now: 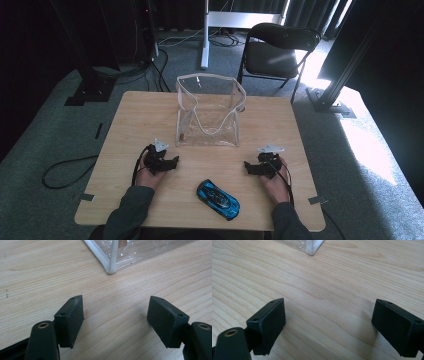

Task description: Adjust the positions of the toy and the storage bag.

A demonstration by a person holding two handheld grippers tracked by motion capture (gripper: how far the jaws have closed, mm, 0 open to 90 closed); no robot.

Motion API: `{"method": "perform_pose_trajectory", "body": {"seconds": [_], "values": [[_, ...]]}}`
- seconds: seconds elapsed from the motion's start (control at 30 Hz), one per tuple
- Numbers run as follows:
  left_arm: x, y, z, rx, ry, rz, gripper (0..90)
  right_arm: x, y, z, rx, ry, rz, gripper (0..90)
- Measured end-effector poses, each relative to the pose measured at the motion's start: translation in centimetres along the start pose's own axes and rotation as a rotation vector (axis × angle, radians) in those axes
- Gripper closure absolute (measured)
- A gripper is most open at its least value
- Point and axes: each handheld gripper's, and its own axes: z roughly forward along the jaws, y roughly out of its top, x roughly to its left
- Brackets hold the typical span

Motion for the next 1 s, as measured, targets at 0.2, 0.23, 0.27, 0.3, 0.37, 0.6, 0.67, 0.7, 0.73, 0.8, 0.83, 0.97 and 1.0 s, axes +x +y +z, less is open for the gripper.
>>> {"method": "perform_pose_trajectory", "body": {"seconds": [0.2,0.23,0.27,0.3,0.37,0.6,0.67,0.7,0.73,0.8,0.83,0.97,1.0], "values": [[0.0,0.0,0.0,0.001,-0.006,0.005,29.9,0.1,-0.1,-0.1,-0.001,-0.002,0.005,12.2],[0.0,0.0,0.0,0.001,-0.010,0.008,29.9,0.1,-0.1,-0.1,-0.002,-0.005,0.007,12.9],[0.0,0.0,0.0,0.001,-0.010,0.008,29.7,0.1,-0.1,-0.1,-0.002,-0.005,0.007,12.9],[-0.1,0.0,0.0,0.000,-0.022,0.018,29.6,0.0,-0.1,-0.1,-0.002,-0.005,0.008,12.9],[-0.1,0.0,0.0,0.001,-0.025,0.023,29.6,-0.1,-0.1,-0.1,-0.002,-0.007,0.008,13.0],[-0.1,0.2,0.0,0.015,-0.050,0.046,30.2,0.1,0.7,-0.3,0.031,0.003,-0.001,33.1],[-0.2,0.3,-0.1,0.017,-0.053,0.051,34.2,0.3,0.9,-0.4,0.033,0.016,-0.014,42.7],[-0.2,0.3,-0.1,0.021,-0.055,0.053,34.2,0.3,0.9,-0.4,0.033,0.016,-0.014,42.7],[-0.3,0.4,-0.1,0.025,-0.056,0.054,35.7,0.3,0.9,-0.3,0.031,0.021,-0.019,45.0],[-0.3,0.5,-0.1,0.028,-0.056,0.053,41.5,0.5,1.3,-0.3,0.028,0.028,-0.030,52.5],[-0.3,0.6,-0.1,0.030,-0.054,0.053,43.2,0.5,1.4,-0.3,0.020,0.027,-0.033,54.5],[-0.3,0.9,0.1,0.024,-0.051,0.047,45.6,0.7,2.5,-0.3,-0.018,0.060,-0.032,56.6],[-0.4,1.1,0.1,0.016,-0.054,0.045,45.6,0.7,2.5,-0.3,-0.018,0.060,-0.032,56.6]]}}
